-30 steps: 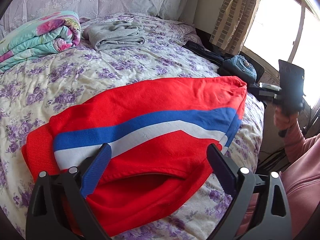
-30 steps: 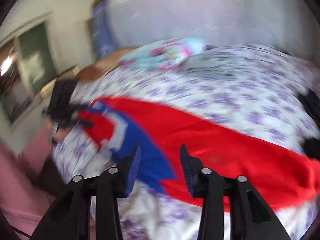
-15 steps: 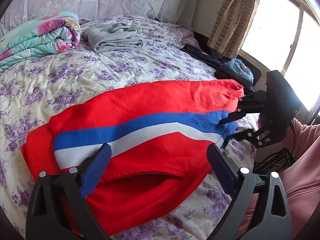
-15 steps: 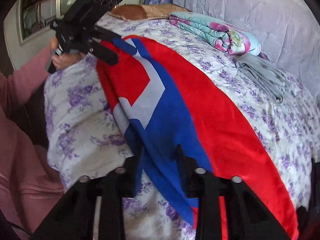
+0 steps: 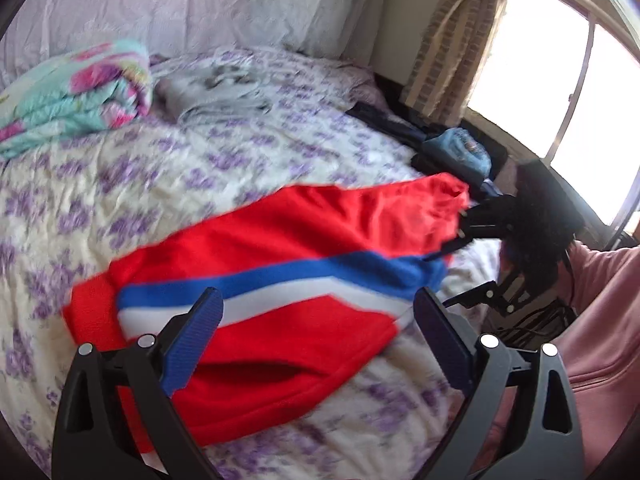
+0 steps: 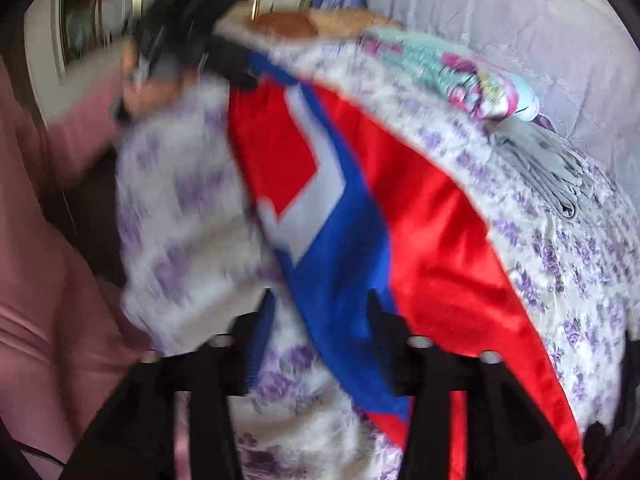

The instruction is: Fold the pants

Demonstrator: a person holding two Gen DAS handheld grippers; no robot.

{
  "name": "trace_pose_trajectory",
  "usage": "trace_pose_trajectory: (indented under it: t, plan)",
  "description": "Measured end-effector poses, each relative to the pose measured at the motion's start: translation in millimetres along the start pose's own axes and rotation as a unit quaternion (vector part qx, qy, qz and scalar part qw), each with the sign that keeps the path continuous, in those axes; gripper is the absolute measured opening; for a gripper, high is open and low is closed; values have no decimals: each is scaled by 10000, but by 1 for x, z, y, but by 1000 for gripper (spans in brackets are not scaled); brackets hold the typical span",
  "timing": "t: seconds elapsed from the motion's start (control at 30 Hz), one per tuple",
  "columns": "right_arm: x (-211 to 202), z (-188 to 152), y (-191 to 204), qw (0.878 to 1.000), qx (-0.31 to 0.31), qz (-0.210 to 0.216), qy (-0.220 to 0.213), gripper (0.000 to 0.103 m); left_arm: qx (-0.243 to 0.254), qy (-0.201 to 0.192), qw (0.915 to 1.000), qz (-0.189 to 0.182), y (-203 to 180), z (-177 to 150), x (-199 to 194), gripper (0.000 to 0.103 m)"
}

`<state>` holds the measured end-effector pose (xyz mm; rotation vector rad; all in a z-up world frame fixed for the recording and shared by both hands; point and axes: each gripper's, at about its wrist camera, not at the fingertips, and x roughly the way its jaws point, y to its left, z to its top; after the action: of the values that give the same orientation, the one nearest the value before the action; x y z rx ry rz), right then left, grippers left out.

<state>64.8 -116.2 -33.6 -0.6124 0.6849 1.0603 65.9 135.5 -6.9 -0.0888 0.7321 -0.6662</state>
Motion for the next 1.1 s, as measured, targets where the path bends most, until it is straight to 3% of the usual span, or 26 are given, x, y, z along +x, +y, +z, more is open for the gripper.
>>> trace_pose_trajectory:
  t: [0.1,0.17,0.23,0.33,0.57,0.67,0.73,0.83,0.93,1.0,1.1]
  plan:
    - [-22,20,-47,9943,857,373,-512,62,-5,-130,9992,-370,-15,20,10,99]
    - [-19,30,-91,9840,1562,478,-705,65,-188,143,9974,-684,-19,26,38,99]
    - [-2,33,-129,9732,2092,743,-605,65,-204,530,9959,-699,-20,19,68,99]
    - [34,35,-157,9678,2339,918,-121,65,-269,1047,9927,-531,-12,1,101,98]
    - [91,39,-164,9606,1976,1782,807,67,-366,877,9918,-850,-6,2,97,99]
    - [105,44,-162,9407,1910,2605,1041,69,-295,892,9924,-800,-7,3,97,99]
    - [115,47,-163,9309,1929,2899,1104,69,-292,889,9924,-804,-7,3,97,99]
    - [133,50,-165,9060,2110,3486,1147,72,-315,879,9922,-829,-5,4,97,99]
    - [146,57,-164,8867,2231,3926,993,73,-299,880,9923,-818,-6,3,97,99]
    - [154,65,-162,8674,2368,4297,833,73,-298,880,9923,-819,-6,3,98,99]
    - [159,74,-167,8604,2557,4364,629,72,-293,882,9924,-811,-6,3,98,99]
